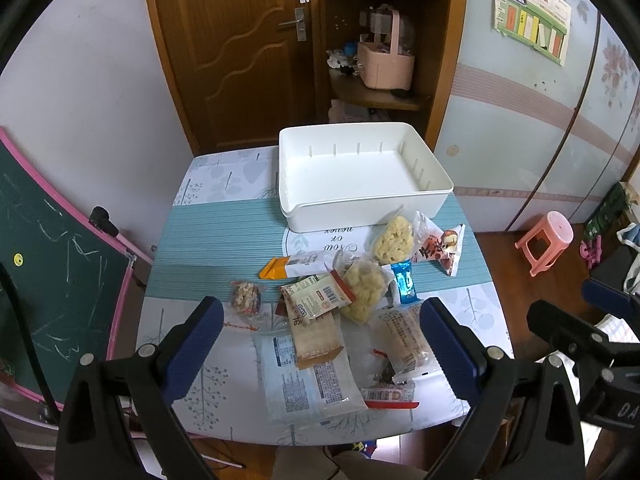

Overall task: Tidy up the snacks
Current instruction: 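Move both tools toward the snacks on the table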

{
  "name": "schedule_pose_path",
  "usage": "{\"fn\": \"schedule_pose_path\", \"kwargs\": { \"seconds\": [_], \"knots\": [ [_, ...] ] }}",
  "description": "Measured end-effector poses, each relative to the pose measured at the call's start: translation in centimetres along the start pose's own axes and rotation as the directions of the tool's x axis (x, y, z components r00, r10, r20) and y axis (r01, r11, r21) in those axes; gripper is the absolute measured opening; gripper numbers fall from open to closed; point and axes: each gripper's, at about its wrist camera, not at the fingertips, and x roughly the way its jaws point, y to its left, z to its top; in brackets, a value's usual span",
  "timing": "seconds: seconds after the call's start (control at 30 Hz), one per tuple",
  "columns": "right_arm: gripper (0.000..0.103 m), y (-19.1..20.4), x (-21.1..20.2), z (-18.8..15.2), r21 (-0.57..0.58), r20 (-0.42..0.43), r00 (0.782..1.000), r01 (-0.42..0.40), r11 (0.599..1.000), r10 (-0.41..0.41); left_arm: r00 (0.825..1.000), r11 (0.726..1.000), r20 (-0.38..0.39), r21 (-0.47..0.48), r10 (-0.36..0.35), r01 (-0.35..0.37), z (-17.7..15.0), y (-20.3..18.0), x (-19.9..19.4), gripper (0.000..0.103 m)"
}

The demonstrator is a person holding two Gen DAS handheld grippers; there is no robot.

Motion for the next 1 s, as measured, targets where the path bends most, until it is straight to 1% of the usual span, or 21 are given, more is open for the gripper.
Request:
{"fn": "schedule_pose_path", "kwargs": {
  "seconds": [0.1, 0.4, 0.63, 0.73, 0.83, 1.0],
  "knots": [
    [0.093, 0.1, 0.0, 0.0, 0.005, 0.006, 1.0, -0.003, 1.0, 0.003, 1.0, 1.0, -0.001, -0.004, 0.001, -0.001, 0.0, 0.0, 0.0, 0.098],
    [0.092, 0.6, 0.0, -0.1, -0.007, 0.009, 1.0, -0.007, 1.0, 0.007, 1.0, 1.0, 0.001, -0.002, 0.002, -0.002, 0.0, -0.1, 0.0, 0.098],
    [0.092, 1.0, 0.4, -0.4, -0.004, -0.011, 1.0, -0.019, 1.0, 0.019, 1.0, 1.0, -0.001, -0.001, 0.001, -0.001, -0.2, 0.0, -0.1, 0.098],
    [0.092, 1.3, 0.6, -0.4, -0.006, -0.022, 1.0, -0.019, 1.0, 0.019, 1.0, 1.0, -0.008, -0.004, -0.001, 0.001, -0.3, 0.2, 0.0, 0.098],
    [0.092, 1.7, 0.9, -0.4, -0.008, -0.032, 0.999, -0.026, 1.0, 0.025, 1.0, 1.0, -0.022, -0.009, -0.006, 0.006, -0.6, 1.3, 0.1, 0.098],
    [0.092, 2.0, 1.8, -0.5, -0.001, -0.067, 0.997, -0.042, 0.999, 0.042, 0.998, 1.0, -0.062, -0.018, -0.013, 0.011, -0.8, 2.4, 1.4, 0.098]
  ]
}}
